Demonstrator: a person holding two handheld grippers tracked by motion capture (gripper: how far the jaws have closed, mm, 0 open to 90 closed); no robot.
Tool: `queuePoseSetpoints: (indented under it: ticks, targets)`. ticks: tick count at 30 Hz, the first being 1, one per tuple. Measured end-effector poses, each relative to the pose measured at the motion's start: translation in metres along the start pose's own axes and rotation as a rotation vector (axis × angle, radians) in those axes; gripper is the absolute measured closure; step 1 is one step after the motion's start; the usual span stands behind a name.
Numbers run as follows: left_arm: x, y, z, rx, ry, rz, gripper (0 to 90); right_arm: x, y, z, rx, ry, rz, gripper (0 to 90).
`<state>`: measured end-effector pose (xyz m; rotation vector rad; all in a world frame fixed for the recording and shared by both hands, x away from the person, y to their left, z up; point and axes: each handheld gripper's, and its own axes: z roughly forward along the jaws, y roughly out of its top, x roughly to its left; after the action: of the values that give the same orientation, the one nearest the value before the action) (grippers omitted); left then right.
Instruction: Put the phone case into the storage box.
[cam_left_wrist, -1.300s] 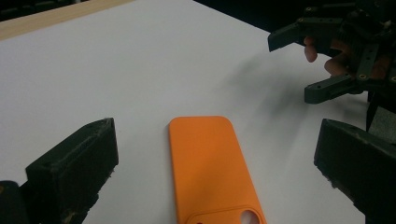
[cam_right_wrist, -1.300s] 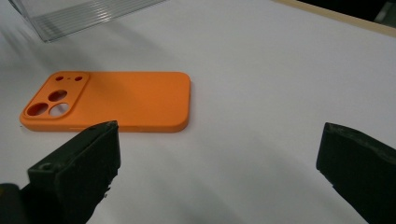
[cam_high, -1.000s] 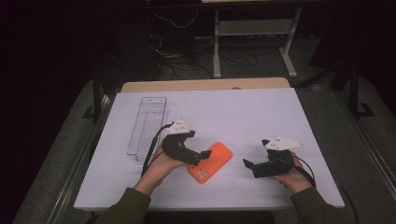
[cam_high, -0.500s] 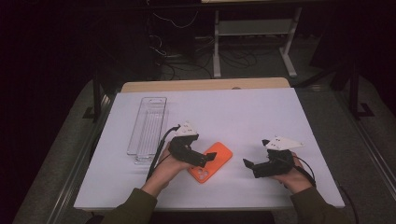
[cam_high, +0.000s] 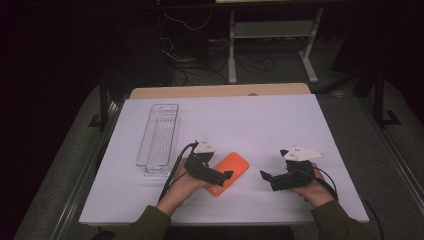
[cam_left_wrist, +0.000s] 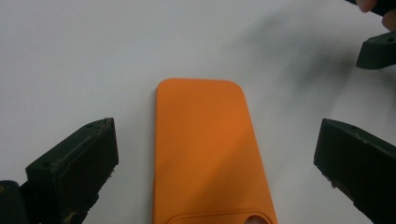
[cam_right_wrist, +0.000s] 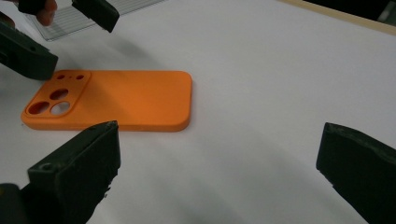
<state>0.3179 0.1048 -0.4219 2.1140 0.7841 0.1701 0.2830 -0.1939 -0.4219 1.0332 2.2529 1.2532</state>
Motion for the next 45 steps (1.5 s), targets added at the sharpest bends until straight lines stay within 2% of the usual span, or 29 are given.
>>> queuePoseSetpoints:
  ticks: [5,6,10,13,18,19,24,30,32,37,45]
  targets:
    - [-0.001,-0.004,0.004,0.03,0.01,0.004,0.0,0.0,0.0,0.0,-0.001,0.001,0.002,0.0]
    - [-0.002,-0.004,0.005,0.026,0.011,-0.009,0.0,0.0,0.0,0.0,-0.001,0.001,0.003,0.0]
    - [-0.003,-0.007,0.008,0.071,0.029,0.008,0.0,-0.001,0.0,0.0,0.0,0.001,0.004,0.0]
    - [-0.005,-0.009,0.01,0.083,0.035,0.008,0.0,-0.001,0.0,0.0,-0.001,0.001,0.003,0.0]
    - [-0.007,-0.012,0.014,0.115,0.051,0.033,0.0,0.0,-0.001,0.001,0.005,0.001,0.002,0.0]
    - [-0.007,-0.012,0.014,0.127,0.053,0.053,0.0,0.0,-0.001,0.001,0.005,0.0,0.002,0.0]
    - [-0.009,-0.014,0.016,0.155,0.065,0.076,0.0,0.0,-0.001,0.001,0.005,0.0,0.003,0.0]
    - [-0.013,-0.018,0.021,0.162,0.065,0.08,0.0,0.0,-0.001,0.001,0.006,-0.001,0.002,0.0]
    - [-0.013,-0.018,0.021,0.179,0.071,0.101,0.0,0.0,-0.001,0.001,0.006,-0.001,0.003,0.0]
    - [-0.014,-0.019,0.023,0.185,0.076,0.1,0.0,-0.001,-0.001,0.001,0.005,-0.002,0.001,0.0]
    - [-0.016,-0.021,0.026,0.2,0.091,0.124,0.0,-0.001,-0.001,0.001,0.007,-0.002,0.001,0.0]
